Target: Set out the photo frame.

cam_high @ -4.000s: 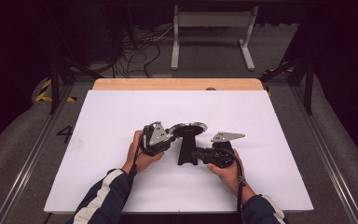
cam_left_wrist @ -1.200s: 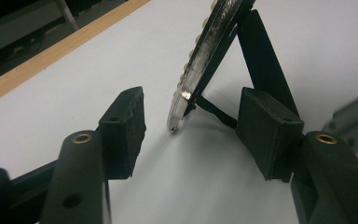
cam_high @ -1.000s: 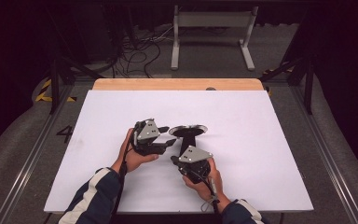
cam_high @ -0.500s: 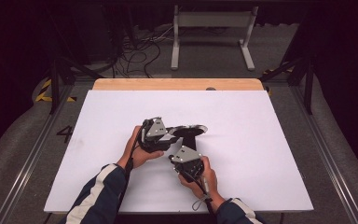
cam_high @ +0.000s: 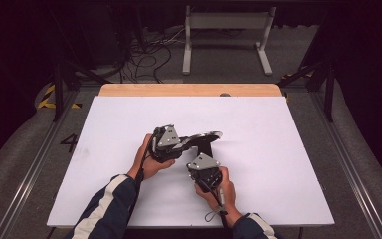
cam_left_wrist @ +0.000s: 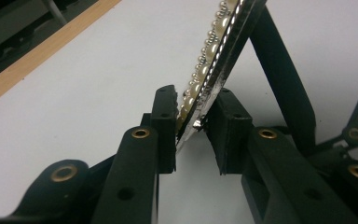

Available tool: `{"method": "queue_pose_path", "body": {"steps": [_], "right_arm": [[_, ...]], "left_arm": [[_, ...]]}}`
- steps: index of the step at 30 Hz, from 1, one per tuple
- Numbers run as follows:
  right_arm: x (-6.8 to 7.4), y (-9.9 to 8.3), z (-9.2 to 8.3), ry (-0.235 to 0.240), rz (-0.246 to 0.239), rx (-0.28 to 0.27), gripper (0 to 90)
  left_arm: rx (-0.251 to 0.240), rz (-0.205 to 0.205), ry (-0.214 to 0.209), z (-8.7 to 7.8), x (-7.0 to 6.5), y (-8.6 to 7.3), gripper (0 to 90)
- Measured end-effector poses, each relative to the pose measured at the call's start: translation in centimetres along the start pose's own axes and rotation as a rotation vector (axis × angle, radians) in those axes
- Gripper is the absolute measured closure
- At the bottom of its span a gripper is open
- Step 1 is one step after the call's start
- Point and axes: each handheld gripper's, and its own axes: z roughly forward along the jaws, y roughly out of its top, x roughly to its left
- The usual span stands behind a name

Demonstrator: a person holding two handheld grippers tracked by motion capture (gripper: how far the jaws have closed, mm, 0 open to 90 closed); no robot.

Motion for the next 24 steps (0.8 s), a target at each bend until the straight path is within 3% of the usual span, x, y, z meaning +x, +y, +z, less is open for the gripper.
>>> {"method": "queue_pose_path", "body": {"steps": [14, 16, 19, 23, 24], "right_arm": [[-0.7, -0.9, -0.6, 0.008, 0.026, 0.022, 90.0], [-0.8, -0.9, -0.8, 0.003, 0.026, 0.024, 90.0], [-0.9, -1.0, -0.8, 0.006, 0.033, 0.022, 90.0], [-0.9, -1.0, -0.9, 0.007, 0.033, 0.024, 90.0], [-1.1, -1.0, -0.9, 0.005, 0.033, 0.026, 90.0]], "left_arm": [[-0.015, -0.007, 0.004, 0.3, -0.4, -0.2, 74.3], [0.005, -0.015, 0.007, 0.7, -0.3, -0.3, 67.4], [0.024, -0.013, 0.01, 1.3, -0.2, -0.5, 66.4], [0.027, 0.018, 0.009, 1.6, -0.4, -0.4, 72.6], [0.029, 0.041, 0.015, 1.6, -0.6, -0.2, 73.3]]}}
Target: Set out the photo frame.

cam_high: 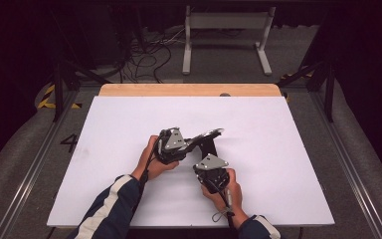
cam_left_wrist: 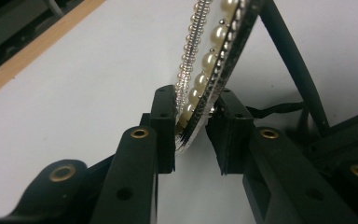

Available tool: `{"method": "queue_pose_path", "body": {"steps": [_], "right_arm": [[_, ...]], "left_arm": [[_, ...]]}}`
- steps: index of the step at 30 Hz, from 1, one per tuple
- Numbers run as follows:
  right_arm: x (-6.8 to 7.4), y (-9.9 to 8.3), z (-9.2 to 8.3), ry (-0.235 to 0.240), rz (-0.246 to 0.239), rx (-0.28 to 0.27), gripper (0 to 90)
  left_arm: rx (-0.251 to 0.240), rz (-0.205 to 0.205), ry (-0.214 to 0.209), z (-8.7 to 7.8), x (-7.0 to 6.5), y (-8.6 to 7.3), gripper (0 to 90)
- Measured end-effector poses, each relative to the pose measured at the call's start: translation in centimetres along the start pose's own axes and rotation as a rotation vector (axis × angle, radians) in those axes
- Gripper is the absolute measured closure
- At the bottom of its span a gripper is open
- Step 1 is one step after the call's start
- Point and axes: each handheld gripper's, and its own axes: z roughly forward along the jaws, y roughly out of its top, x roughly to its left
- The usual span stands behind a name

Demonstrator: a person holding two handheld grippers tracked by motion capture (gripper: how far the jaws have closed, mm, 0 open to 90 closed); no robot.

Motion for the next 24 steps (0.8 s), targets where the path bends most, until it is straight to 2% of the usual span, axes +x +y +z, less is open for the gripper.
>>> {"method": "queue_pose_path", "body": {"steps": [8, 14, 18, 21, 24], "right_arm": [[-1.5, -0.2, -0.4, 0.01, 0.036, -0.004, 90.0], [-1.5, -0.2, -0.6, 0.007, 0.037, -0.002, 90.0], [-1.7, -0.2, -0.8, 0.004, 0.036, -0.002, 90.0], [-2.3, -0.3, -1.1, -0.007, 0.047, -0.005, 90.0], [-2.9, -0.4, -1.2, 0.001, 0.074, -0.007, 90.0]], "left_arm": [[0.033, 0.034, 0.032, -0.2, -0.7, 0.3, 74.5], [0.053, 0.038, 0.055, -0.7, -1.4, 0.3, 75.0], [0.08, 0.055, 0.074, -1.0, -1.8, 0.6, 75.7], [0.063, 0.032, 0.053, -1.4, -1.7, 0.6, 80.2], [0.056, 0.03, 0.057, -1.4, -1.8, 0.4, 80.3]]}}
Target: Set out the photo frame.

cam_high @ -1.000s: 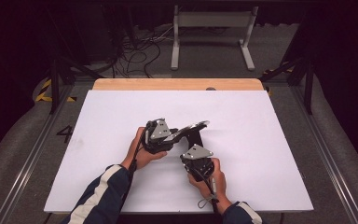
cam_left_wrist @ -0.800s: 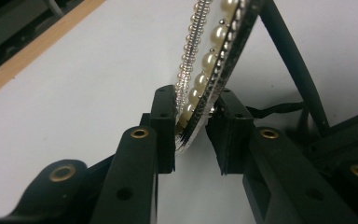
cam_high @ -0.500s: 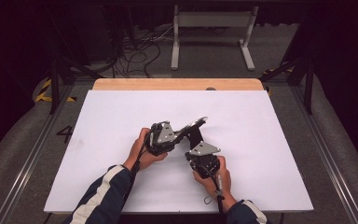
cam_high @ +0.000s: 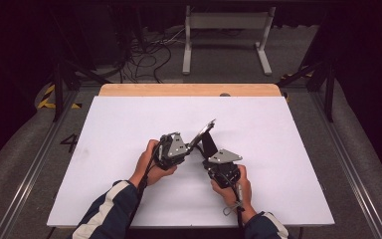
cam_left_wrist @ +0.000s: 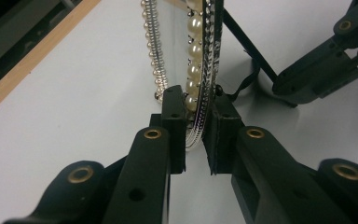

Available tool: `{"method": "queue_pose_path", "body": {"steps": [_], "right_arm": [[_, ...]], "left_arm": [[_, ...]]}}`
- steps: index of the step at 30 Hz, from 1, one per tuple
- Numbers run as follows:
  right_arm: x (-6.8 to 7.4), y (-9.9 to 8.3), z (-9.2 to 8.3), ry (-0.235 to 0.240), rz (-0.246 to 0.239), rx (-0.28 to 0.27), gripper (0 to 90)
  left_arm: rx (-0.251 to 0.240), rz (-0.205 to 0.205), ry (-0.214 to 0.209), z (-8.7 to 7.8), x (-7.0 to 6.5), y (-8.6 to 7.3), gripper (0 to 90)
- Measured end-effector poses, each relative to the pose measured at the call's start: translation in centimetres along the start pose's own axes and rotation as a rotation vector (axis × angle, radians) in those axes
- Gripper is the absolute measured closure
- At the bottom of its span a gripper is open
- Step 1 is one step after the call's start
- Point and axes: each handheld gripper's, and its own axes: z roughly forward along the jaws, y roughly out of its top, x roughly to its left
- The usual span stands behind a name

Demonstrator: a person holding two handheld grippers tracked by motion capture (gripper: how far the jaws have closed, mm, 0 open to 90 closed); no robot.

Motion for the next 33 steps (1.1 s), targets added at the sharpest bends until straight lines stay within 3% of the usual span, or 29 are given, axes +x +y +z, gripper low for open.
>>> {"method": "queue_pose_path", "body": {"steps": [5, 9, 13, 15, 18, 22, 33], "right_arm": [[-0.1, -0.1, 0.0, 0.004, -0.009, 0.008, 90.0], [0.2, 0.0, 0.0, 0.015, -0.016, -0.011, 90.0], [0.9, 0.1, 0.6, 0.034, -0.033, -0.018, 90.0], [1.0, 0.1, 1.0, 0.028, -0.034, -0.012, 90.0], [1.0, -0.1, 1.6, 0.003, -0.033, 0.009, 90.0], [0.9, -0.2, 1.5, -0.029, -0.034, 0.02, 90.0], [0.8, -0.4, 1.2, -0.047, -0.02, 0.033, 90.0]], "left_arm": [[-0.031, -0.038, -0.019, 0.3, 0.3, -0.5, 76.0], [0.012, -0.028, 0.007, 1.3, 0.3, -1.1, 65.0], [0.045, -0.051, 0.027, 2.4, 0.6, -1.8, 65.2], [0.027, -0.069, 0.002, 2.7, 0.8, -2.0, 66.6], [0.036, -0.037, 0.004, 2.8, 0.6, -1.9, 76.3], [0.055, -0.008, 0.03, 2.6, 0.5, -1.8, 78.6], [0.092, 0.048, 0.083, 1.9, -0.5, -1.8, 80.5]]}}
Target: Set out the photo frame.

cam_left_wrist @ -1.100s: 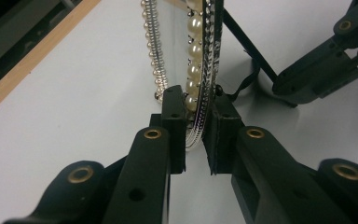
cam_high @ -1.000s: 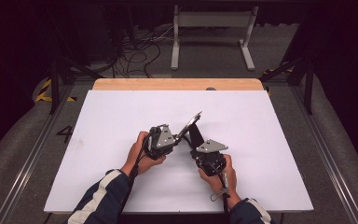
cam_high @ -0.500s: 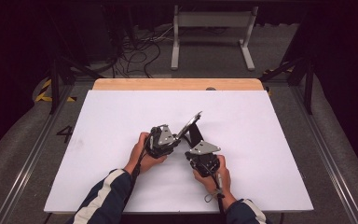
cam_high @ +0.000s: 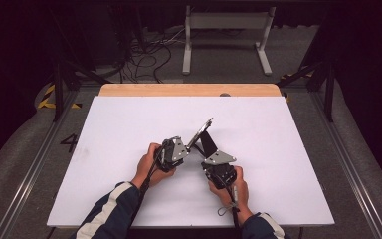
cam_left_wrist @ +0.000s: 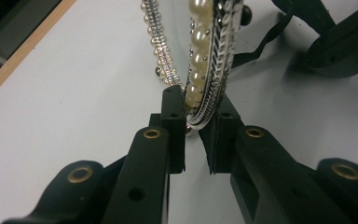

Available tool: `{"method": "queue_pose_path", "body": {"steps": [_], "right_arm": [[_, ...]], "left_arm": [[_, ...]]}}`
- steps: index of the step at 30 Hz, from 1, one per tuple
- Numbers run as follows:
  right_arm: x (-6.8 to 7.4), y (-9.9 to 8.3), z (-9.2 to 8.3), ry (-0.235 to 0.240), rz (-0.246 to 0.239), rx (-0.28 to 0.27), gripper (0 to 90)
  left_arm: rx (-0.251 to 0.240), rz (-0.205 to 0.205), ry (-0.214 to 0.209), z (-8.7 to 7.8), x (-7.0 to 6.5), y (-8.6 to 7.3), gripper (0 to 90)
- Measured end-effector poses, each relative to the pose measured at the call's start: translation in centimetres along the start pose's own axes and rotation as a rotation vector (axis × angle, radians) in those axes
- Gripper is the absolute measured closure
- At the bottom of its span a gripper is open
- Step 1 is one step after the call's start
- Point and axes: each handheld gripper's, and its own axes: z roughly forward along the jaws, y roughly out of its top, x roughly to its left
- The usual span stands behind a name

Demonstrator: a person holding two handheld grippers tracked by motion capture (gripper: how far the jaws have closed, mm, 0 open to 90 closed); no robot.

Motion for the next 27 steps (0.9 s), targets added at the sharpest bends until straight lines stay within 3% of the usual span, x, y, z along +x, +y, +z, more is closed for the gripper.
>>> {"method": "queue_pose_path", "body": {"steps": [4, 5, 14, 16, 23, 27], "right_arm": [[0.0, 0.0, -0.1, -0.002, -0.005, 0.002, 90.0], [0.0, -0.1, -0.1, 0.003, -0.002, 0.0, 90.0], [0.3, -0.1, -0.5, 0.024, -0.018, -0.004, 90.0], [0.3, -0.1, -0.7, 0.034, -0.015, -0.006, 90.0], [-0.2, -0.4, -0.5, 0.065, 0.019, 0.006, 90.0], [-0.3, -0.4, -0.6, 0.067, 0.016, -0.002, 90.0]], "left_arm": [[0.018, 0.026, 0.021, -0.4, -0.4, 0.0, 80.3], [0.017, 0.012, 0.015, -0.6, -0.5, -0.1, 80.1], [0.021, 0.022, 0.01, -2.0, -1.1, -0.6, 78.2], [0.012, 0.025, 0.003, -2.0, -1.0, -0.7, 77.9], [-0.065, -0.057, -0.078, -2.0, -0.7, -1.2, 73.0], [-0.101, -0.059, -0.071, -2.4, -0.7, -1.0, 67.8]]}}
